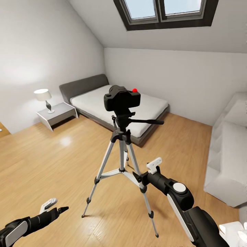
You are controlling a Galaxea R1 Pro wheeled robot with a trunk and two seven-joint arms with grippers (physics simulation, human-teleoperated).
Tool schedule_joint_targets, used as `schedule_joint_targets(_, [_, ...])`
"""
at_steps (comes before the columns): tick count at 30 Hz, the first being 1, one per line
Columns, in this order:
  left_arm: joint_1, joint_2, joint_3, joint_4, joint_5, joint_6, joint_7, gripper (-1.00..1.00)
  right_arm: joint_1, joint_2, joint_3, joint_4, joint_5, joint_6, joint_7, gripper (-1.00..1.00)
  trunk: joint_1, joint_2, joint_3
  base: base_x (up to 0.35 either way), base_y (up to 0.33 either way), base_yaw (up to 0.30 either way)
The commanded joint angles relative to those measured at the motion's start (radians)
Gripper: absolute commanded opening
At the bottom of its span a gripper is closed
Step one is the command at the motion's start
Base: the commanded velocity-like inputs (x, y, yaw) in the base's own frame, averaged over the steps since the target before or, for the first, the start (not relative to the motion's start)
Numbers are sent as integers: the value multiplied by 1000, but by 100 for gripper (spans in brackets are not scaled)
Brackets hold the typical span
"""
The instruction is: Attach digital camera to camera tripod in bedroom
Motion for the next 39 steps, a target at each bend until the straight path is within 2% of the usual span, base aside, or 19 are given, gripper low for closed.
schedule_joint_targets(1, [-1,1,-4,0,10,6,-1,100,-1,-1,1,-1,1,5,2,100,1,-2,-2,0,7,-68])
schedule_joint_targets(32, [-1,1,-5,0,11,6,-1,100,-1,-1,2,1,-1,13,0,100,1,-2,-2,-5,1,-61])
schedule_joint_targets(39, [-1,0,-5,11,10,0,-1,100,33,-5,0,8,0,82,-1,100,1,-2,-2,-3,0,-5])
